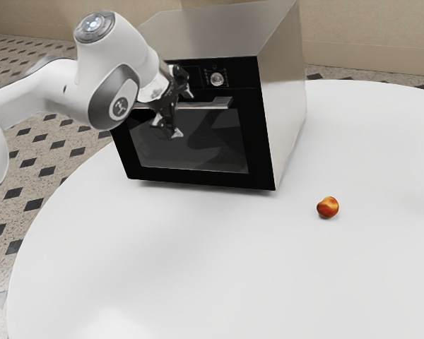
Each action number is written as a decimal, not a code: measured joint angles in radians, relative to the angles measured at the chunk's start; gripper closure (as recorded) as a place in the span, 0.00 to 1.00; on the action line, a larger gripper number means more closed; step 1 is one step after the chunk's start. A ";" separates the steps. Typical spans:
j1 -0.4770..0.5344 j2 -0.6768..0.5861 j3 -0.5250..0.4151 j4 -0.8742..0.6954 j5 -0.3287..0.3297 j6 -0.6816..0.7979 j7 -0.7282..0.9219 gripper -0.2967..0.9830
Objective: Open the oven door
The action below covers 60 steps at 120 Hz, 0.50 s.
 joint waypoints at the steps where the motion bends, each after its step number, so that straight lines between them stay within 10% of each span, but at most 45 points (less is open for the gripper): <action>1: 0.000 0.000 0.000 -0.001 -0.001 0.000 0.001 0.23; 60: 0.065 -0.213 0.029 -0.295 -0.110 0.002 0.043 0.23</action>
